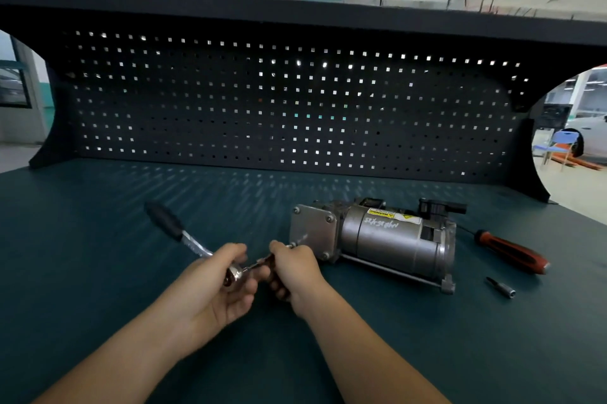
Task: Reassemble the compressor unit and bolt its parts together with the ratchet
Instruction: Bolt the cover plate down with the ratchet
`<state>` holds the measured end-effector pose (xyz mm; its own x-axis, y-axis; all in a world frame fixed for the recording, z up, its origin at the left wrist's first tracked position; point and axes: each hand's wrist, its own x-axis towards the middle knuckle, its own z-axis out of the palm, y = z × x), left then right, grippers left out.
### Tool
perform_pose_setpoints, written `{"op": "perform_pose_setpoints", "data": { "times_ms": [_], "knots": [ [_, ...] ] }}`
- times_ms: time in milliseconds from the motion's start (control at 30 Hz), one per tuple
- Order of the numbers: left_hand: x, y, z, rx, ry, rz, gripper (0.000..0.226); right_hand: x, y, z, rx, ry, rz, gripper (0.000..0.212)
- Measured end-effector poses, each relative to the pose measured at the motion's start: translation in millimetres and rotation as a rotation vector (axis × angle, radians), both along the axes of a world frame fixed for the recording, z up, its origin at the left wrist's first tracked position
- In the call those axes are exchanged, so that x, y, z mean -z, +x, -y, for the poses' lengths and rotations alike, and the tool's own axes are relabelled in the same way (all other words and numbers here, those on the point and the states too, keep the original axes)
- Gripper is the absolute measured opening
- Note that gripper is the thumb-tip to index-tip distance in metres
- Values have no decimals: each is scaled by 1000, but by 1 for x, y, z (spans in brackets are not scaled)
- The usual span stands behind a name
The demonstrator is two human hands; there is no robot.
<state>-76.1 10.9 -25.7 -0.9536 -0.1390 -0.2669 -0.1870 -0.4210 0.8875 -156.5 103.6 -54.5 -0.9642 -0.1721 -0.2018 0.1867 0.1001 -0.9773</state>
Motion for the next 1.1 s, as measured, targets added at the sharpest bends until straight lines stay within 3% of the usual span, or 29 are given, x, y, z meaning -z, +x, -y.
{"op": "perform_pose_setpoints", "data": {
  "times_ms": [67,167,200,267,333,400,467,600,667,767,867,1000,1100],
  "knots": [
    [2,0,2,40,-483,-109,6,1,-1,0,13,-12,-6,28],
    [16,-1,17,66,-1473,-375,32,3,0,1,8,-9,-37,33],
    [17,1,17,39,-1622,-423,38,3,-1,1,5,0,-51,35],
    [18,2,16,-7,-1623,-493,43,2,0,1,0,3,-52,37],
    [18,-2,15,7,-1445,-472,33,1,0,0,-1,-9,-56,36],
    [16,-5,11,-19,-1110,-419,24,1,0,1,15,-14,-61,32],
    [12,-3,4,-46,-663,-249,9,1,1,1,22,-20,-27,29],
    [6,-2,1,-39,152,81,38,-2,1,-1,23,-26,2,31],
    [3,-2,3,-54,323,135,44,-2,1,-1,23,-20,1,32],
    [2,-2,4,-4,239,94,40,-2,1,-1,21,-30,21,31],
    [0,-2,2,37,-72,18,24,-1,0,-1,30,-55,32,30],
    [8,-3,7,11,-797,-214,8,1,0,0,29,-40,29,32],
    [17,-2,14,-9,-1425,-415,23,2,-2,1,43,-32,-24,31]
  ]
}}
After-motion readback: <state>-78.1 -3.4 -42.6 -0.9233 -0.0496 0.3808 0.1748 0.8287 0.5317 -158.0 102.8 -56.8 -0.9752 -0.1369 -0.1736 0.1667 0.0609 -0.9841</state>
